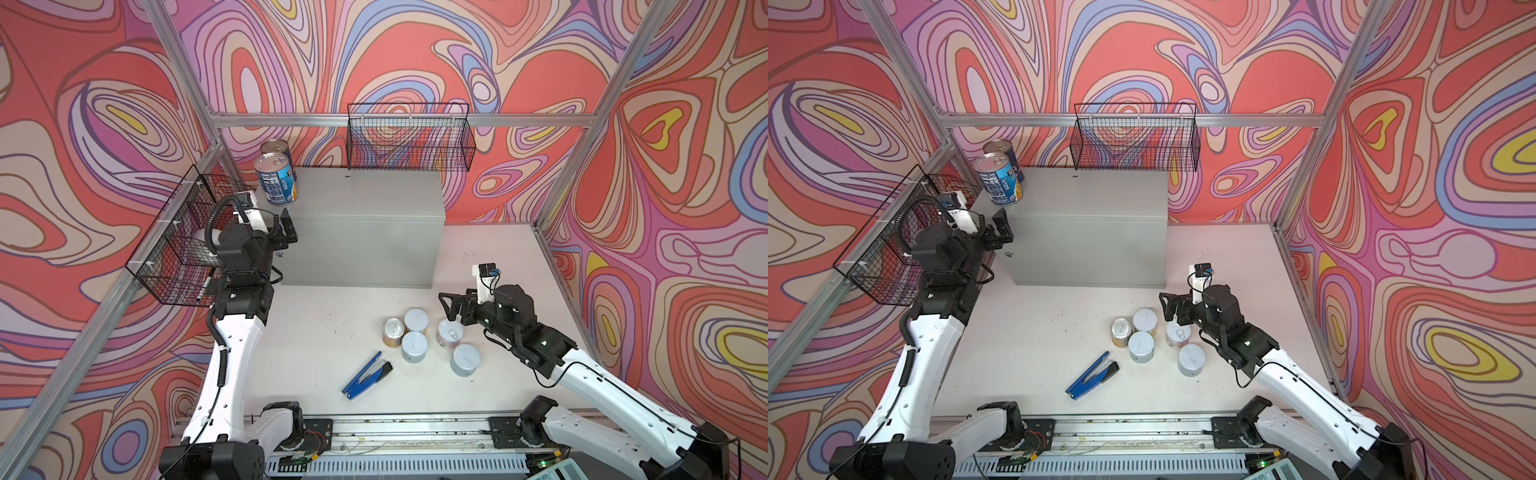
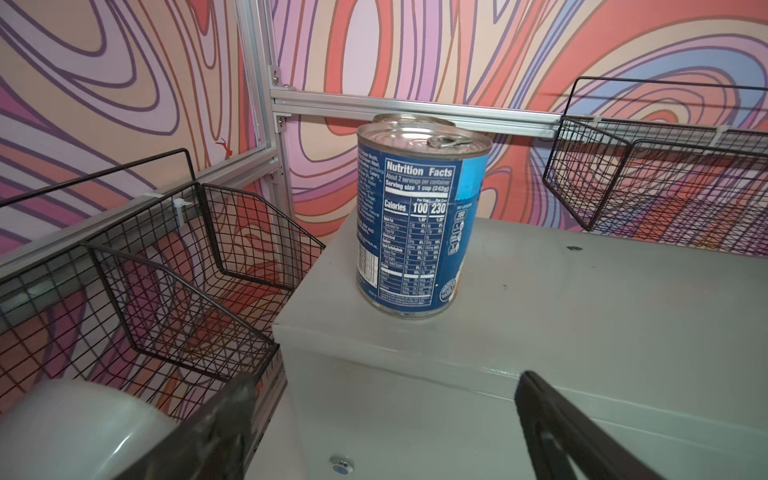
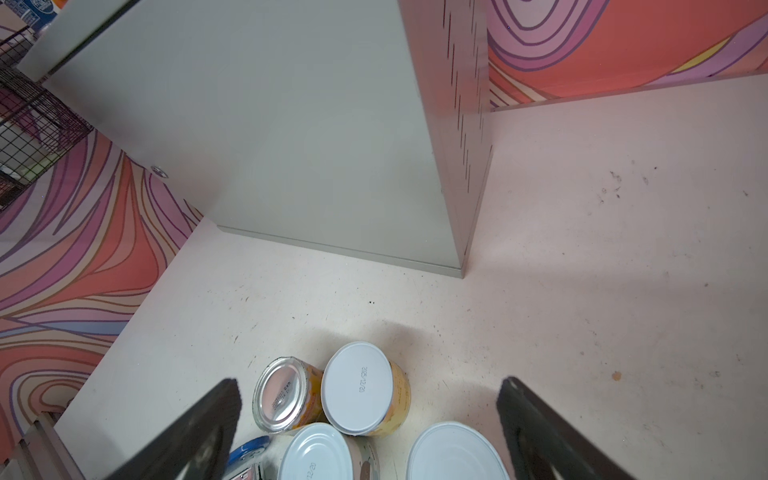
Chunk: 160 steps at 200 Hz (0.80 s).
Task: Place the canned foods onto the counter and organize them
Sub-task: 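Draw the left gripper back while the right gripper moves over the table cans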
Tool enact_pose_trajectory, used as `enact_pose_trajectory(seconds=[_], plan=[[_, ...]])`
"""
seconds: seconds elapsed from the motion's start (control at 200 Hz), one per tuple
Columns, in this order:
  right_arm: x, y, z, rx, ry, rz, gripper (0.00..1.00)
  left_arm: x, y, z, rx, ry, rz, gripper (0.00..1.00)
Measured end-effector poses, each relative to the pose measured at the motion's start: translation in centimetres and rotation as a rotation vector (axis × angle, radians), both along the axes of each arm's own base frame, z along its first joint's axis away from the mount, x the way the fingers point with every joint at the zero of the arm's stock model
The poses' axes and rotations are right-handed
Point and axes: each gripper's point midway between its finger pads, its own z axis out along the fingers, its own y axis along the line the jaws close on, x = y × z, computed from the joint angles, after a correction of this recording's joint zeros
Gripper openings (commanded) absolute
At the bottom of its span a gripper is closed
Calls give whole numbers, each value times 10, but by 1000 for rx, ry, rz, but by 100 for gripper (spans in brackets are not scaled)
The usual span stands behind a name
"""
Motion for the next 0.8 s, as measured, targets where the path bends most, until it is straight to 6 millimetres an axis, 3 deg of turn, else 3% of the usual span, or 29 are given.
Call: enact_pose_trajectory(seconds=[0.306,0.641,0.801], plan=[[-1,1,0,-11,-6,16,99,-43,-11,3,-29,-8,-43,100],[-1,9,-13,-20,33,52,99,-54,-16,-34,-150,170,-53,100],[0,17,-21,-23,67,82,98,-69,-28,-50,-192,190,-111,100]])
